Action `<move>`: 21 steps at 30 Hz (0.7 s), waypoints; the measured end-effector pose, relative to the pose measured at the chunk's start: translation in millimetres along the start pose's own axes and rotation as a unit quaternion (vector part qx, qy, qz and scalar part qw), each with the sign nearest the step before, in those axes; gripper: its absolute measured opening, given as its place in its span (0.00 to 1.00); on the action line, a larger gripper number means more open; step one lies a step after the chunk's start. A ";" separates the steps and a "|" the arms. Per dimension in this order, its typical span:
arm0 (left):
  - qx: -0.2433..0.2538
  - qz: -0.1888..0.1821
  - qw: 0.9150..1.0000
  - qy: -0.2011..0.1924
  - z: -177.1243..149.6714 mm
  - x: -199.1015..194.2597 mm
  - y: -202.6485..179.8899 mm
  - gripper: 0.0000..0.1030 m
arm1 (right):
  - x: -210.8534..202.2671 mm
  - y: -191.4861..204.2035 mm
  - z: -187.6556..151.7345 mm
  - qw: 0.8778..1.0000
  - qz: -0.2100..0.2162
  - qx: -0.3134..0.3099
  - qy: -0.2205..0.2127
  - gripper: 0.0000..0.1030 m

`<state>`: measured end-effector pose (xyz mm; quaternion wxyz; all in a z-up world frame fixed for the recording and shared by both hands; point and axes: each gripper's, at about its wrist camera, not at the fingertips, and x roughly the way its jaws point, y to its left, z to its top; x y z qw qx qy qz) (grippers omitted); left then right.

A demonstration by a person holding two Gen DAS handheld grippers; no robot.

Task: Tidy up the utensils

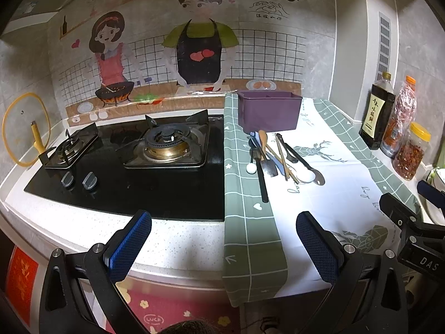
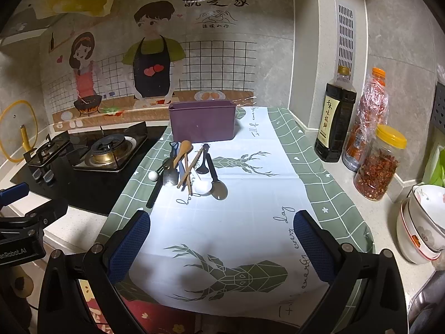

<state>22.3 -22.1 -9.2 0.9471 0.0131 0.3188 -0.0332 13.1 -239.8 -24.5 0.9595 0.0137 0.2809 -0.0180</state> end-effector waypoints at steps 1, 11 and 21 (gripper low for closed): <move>0.000 -0.001 1.000 0.001 0.0 0.3 0.1 1.00 | -0.1 0.1 0.1 1.000 0.000 0.000 0.000 1.00; 0.001 -0.002 1.000 0.005 -0.8 1.6 2.4 1.00 | 2.4 2.1 -0.3 1.000 0.000 -0.003 0.003 1.00; 0.003 -0.003 1.000 0.010 1.4 8.6 5.7 1.00 | 5.5 5.0 -0.6 1.000 -0.002 -0.005 0.006 1.00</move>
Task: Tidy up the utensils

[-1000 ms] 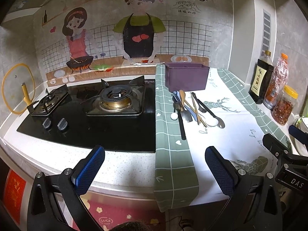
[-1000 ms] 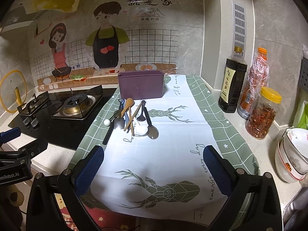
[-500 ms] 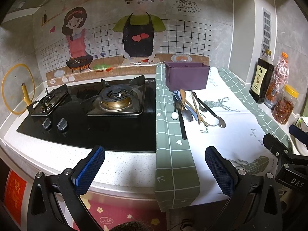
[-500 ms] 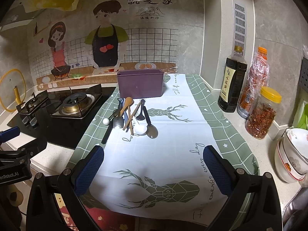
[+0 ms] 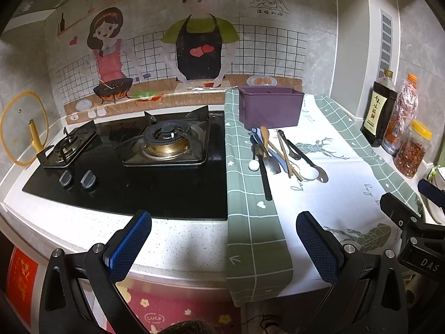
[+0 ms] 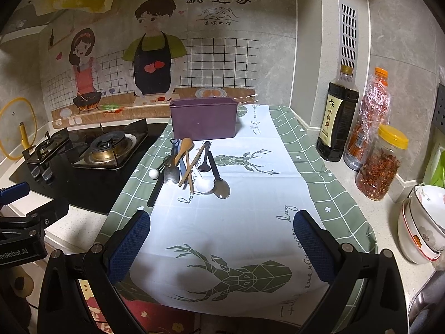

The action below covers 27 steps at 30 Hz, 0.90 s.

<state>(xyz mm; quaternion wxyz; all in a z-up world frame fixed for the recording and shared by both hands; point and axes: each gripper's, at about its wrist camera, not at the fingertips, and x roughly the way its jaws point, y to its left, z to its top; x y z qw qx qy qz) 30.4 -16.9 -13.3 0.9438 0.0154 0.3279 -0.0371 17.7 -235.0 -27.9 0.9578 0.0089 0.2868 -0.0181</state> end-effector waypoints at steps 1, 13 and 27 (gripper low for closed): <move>0.000 0.000 1.000 0.000 -0.1 0.1 0.1 1.00 | 0.7 1.4 0.1 1.000 0.000 -0.001 0.001 1.00; 0.007 0.005 1.000 0.004 17.8 15.6 -3.8 1.00 | 15.4 -1.8 14.7 1.000 0.001 0.004 -0.006 1.00; -0.006 0.031 0.999 -0.028 75.1 57.8 -34.6 1.00 | 88.9 -33.6 95.4 0.999 0.029 -0.012 -0.037 1.00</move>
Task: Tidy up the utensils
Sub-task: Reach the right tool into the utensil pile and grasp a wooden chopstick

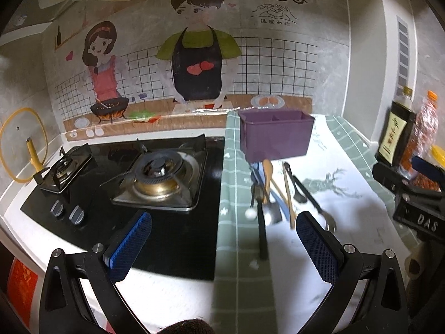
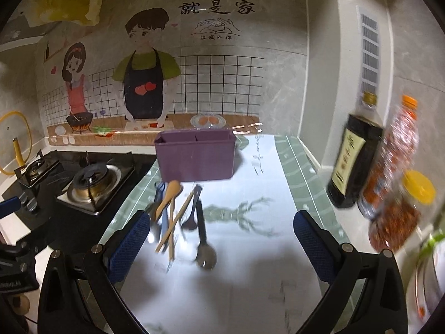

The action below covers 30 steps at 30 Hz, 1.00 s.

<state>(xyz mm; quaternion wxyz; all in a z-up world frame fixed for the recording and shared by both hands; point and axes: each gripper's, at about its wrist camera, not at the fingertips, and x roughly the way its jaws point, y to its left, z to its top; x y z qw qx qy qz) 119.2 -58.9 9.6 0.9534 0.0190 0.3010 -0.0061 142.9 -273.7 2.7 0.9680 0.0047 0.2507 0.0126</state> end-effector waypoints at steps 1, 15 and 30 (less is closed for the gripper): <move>-0.002 0.001 1.000 0.001 5.2 8.4 -4.1 1.00 | 7.0 -3.6 6.2 1.000 0.006 0.002 0.001 1.00; -0.058 -0.005 0.998 -0.018 90.0 91.2 5.4 1.00 | 146.7 -29.5 63.1 0.993 0.033 -0.045 0.106 1.00; -0.110 0.008 0.991 0.078 32.6 125.8 45.2 1.00 | 215.3 51.9 21.1 0.954 0.164 -0.067 0.242 0.36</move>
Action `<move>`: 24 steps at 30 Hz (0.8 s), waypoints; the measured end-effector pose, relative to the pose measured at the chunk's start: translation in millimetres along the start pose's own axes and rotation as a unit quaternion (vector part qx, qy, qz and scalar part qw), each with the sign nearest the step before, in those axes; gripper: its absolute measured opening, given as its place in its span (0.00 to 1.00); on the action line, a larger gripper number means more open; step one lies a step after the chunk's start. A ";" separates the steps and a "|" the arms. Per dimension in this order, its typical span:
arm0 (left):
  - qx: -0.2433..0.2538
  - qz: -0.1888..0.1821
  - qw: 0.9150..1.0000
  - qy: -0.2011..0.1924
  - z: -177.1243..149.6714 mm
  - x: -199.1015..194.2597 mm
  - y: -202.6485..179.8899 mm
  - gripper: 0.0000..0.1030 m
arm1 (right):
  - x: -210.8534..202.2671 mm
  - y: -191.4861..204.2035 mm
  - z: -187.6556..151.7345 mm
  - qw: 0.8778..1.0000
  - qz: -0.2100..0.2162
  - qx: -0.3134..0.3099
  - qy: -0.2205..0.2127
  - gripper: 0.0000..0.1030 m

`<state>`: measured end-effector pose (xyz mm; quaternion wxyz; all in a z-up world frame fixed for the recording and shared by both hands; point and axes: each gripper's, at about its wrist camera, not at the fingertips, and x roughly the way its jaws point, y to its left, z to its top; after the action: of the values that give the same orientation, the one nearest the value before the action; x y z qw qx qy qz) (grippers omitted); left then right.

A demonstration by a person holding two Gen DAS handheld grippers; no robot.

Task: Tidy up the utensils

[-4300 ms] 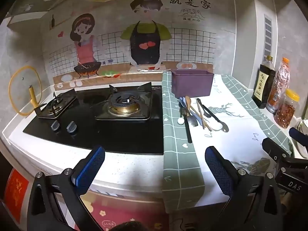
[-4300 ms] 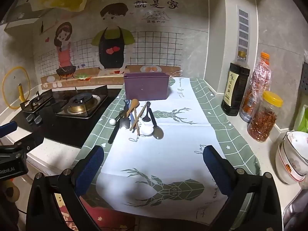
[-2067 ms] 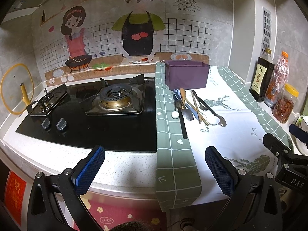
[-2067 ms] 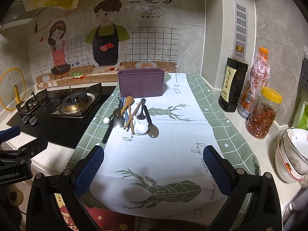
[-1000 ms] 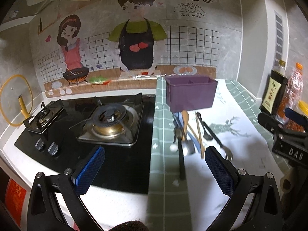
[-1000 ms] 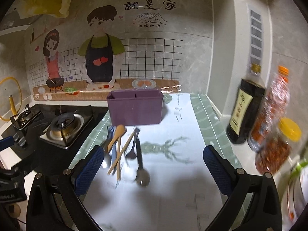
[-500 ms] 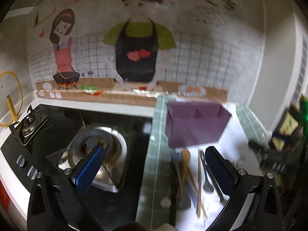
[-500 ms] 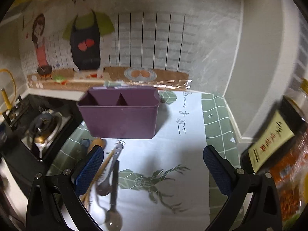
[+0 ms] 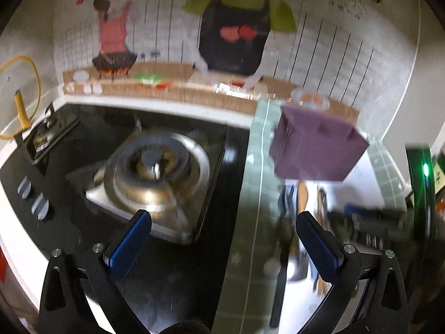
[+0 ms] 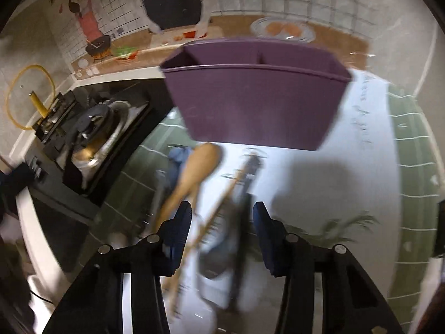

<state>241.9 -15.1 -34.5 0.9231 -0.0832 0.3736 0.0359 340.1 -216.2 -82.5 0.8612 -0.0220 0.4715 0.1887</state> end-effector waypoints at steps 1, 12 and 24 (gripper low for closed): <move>-0.001 -0.005 1.000 0.008 -5.9 0.9 -0.4 1.00 | 0.7 1.1 1.7 1.000 -0.003 -0.005 -0.001 0.34; 0.017 0.004 1.000 0.019 -35.5 11.4 -17.1 1.00 | 37.4 -0.7 -5.1 0.996 0.042 0.045 0.063 0.23; 0.028 -0.069 0.994 0.081 -16.0 43.0 -46.4 0.96 | -9.8 -54.0 -34.5 0.996 0.016 0.076 0.032 0.05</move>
<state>267.9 -63.5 -69.9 0.8919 -0.0858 0.4417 -0.0450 326.4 -276.7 -101.2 0.8414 0.0453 0.5125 0.1651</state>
